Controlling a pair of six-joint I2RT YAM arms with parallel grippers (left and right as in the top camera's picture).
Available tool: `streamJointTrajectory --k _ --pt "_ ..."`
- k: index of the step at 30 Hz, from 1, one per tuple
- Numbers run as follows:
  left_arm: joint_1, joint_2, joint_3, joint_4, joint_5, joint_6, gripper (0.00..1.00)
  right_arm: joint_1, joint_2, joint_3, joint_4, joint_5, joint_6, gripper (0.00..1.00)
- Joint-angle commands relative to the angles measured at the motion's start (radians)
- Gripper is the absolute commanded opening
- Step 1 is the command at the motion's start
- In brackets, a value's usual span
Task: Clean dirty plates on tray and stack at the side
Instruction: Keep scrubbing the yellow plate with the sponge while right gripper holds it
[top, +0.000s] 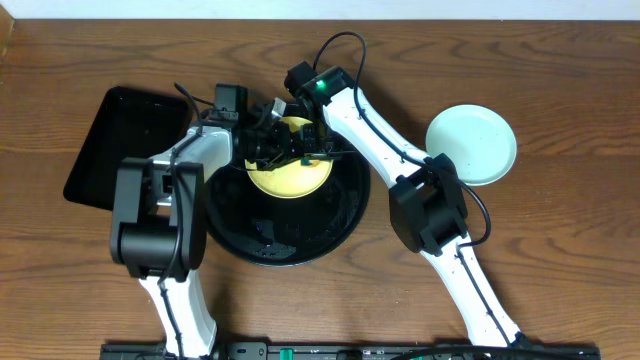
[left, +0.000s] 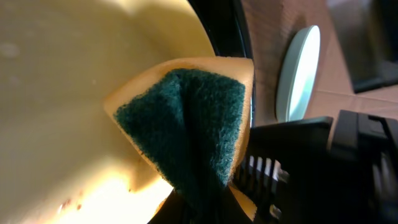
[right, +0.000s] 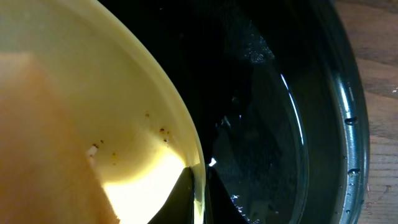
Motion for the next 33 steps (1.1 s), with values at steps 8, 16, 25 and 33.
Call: streamJointTrajectory --k 8,16,25,33 --pt "0.004 0.078 -0.005 -0.043 -0.056 -0.086 0.07 -0.019 0.006 -0.015 -0.029 0.074 -0.023 0.01" --pt "0.029 0.078 -0.002 -0.209 -0.364 -0.058 0.07 -0.019 0.006 -0.015 -0.041 0.075 -0.023 0.02" --pt "0.061 0.077 0.042 -0.431 -0.810 0.006 0.07 -0.019 0.006 -0.015 -0.040 0.086 -0.023 0.02" --pt "0.061 0.076 0.117 -0.573 -1.086 0.009 0.07 -0.019 0.006 -0.015 -0.036 0.086 -0.023 0.02"
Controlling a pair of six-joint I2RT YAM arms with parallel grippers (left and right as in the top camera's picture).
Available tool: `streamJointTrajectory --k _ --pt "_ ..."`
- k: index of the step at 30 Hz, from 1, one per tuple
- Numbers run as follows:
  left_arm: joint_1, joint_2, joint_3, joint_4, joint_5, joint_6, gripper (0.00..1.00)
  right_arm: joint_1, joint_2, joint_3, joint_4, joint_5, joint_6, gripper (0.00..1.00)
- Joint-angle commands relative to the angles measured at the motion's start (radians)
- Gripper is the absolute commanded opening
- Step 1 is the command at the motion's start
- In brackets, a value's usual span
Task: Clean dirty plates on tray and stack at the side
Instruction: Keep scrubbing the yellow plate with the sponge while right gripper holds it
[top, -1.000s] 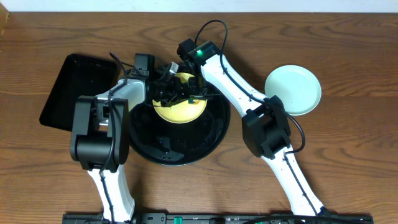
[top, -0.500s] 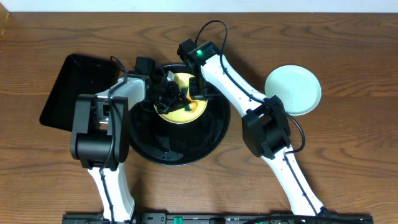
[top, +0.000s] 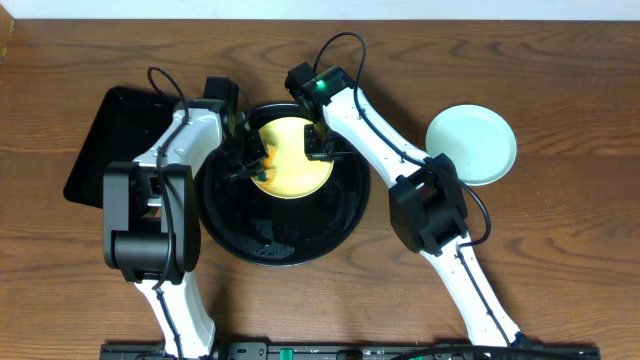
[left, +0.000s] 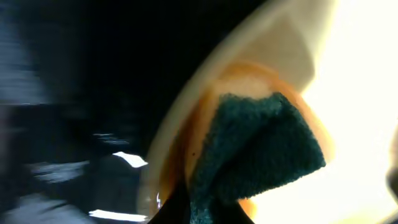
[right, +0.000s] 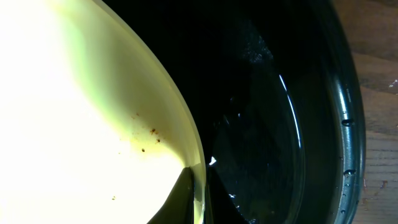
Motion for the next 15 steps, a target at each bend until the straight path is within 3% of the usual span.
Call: streamJointTrajectory --k 1,9,15 --pt "0.022 0.100 -0.023 -0.070 -0.459 0.017 0.07 -0.019 0.006 -0.015 -0.024 0.083 -0.024 0.02" --pt "0.022 0.097 0.134 -0.268 -0.696 0.011 0.07 -0.019 0.006 -0.015 -0.021 0.083 -0.023 0.02" --pt "0.013 0.060 0.195 -0.323 -0.745 0.004 0.07 -0.019 0.006 -0.015 -0.021 0.083 -0.023 0.01"
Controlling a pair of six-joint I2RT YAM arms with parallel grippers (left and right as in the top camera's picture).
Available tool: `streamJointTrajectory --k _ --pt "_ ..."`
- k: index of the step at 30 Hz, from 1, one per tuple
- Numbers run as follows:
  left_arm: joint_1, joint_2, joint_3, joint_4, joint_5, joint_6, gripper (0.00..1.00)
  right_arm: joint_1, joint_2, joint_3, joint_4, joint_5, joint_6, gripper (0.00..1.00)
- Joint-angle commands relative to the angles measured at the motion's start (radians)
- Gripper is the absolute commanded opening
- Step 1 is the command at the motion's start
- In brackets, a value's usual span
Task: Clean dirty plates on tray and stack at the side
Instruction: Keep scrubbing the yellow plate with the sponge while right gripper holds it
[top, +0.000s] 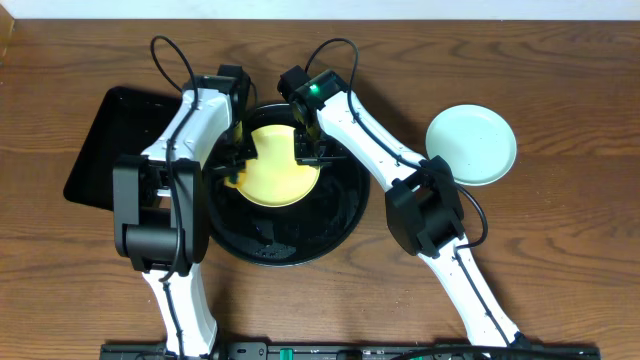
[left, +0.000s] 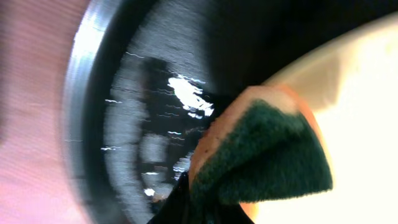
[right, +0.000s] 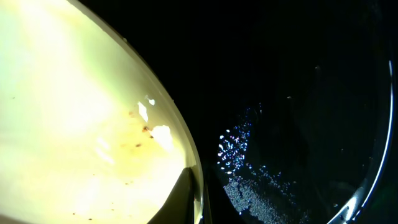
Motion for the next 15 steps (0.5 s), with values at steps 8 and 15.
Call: streamJointTrajectory --k 8,15 --pt "0.016 -0.065 0.000 -0.028 -0.341 -0.010 0.07 -0.042 0.006 -0.015 -0.028 0.188 -0.020 0.01" --pt "-0.003 -0.071 0.000 -0.043 -0.109 0.072 0.07 -0.042 0.006 -0.015 -0.013 0.266 -0.024 0.02"
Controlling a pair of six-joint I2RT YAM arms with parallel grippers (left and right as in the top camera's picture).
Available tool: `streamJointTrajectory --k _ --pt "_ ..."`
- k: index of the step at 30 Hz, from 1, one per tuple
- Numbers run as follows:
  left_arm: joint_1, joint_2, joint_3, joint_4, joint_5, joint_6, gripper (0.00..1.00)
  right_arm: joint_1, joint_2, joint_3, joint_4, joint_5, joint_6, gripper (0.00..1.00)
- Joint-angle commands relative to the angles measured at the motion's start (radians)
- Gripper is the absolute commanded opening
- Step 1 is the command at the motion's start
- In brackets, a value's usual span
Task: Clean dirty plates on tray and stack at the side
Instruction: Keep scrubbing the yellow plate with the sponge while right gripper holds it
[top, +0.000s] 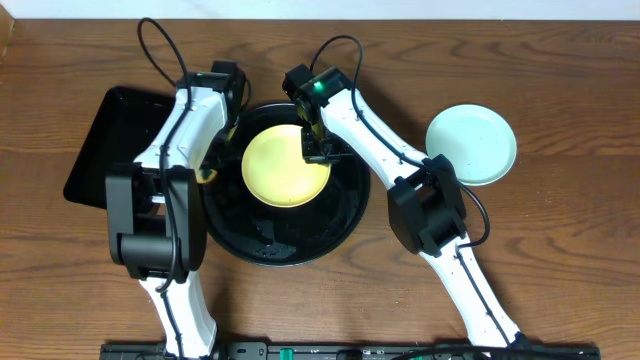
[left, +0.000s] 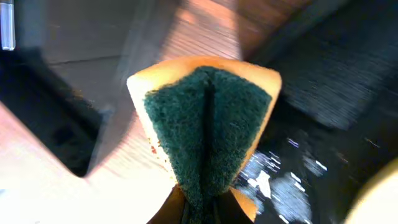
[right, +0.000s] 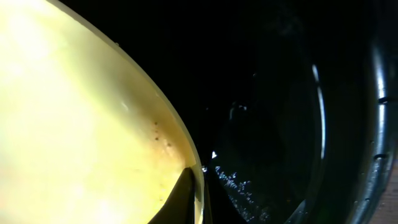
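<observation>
A yellow plate (top: 286, 167) hangs over the round black basin (top: 345, 225), with my right gripper (top: 314, 152) shut on its right rim. Seen from the right wrist, the plate (right: 81, 124) carries a few brown specks near the gripped edge (right: 198, 199). A folded sponge (left: 208, 130), green scouring face on orange foam, is pinched in my left gripper (left: 202, 208). In the overhead view the sponge (top: 207, 177) sits at the basin's left rim, clear of the plate.
The black rectangular tray (top: 120, 145) lies to the left of the basin. On the wood at the right rests a pale green plate (top: 471, 144). Water glints in the basin (right: 280, 124). Both arms reach in from the near edge.
My left gripper has moved the sponge left, from the plate's left edge to the basin's left rim beside the tray. The right gripper still holds the plate, shifted slightly.
The sponge was first pressed on the plate's face next to the right gripper. It was then at the plate's left rim, then past that rim above the basin water, and now stands off the plate. The right gripper held the plate's rim throughout.
</observation>
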Motion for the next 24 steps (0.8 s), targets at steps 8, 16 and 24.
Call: streamJointTrajectory --k 8,16,24 --pt "-0.003 -0.022 -0.002 -0.013 0.151 0.092 0.07 -0.027 0.006 0.000 -0.010 0.333 -0.005 0.02" --pt "0.000 -0.022 -0.002 -0.011 0.210 0.130 0.08 -0.017 0.005 0.074 -0.013 0.286 -0.094 0.01" --pt "0.027 -0.022 -0.002 -0.021 0.210 0.134 0.08 -0.013 0.006 0.050 -0.038 0.108 0.040 0.43"
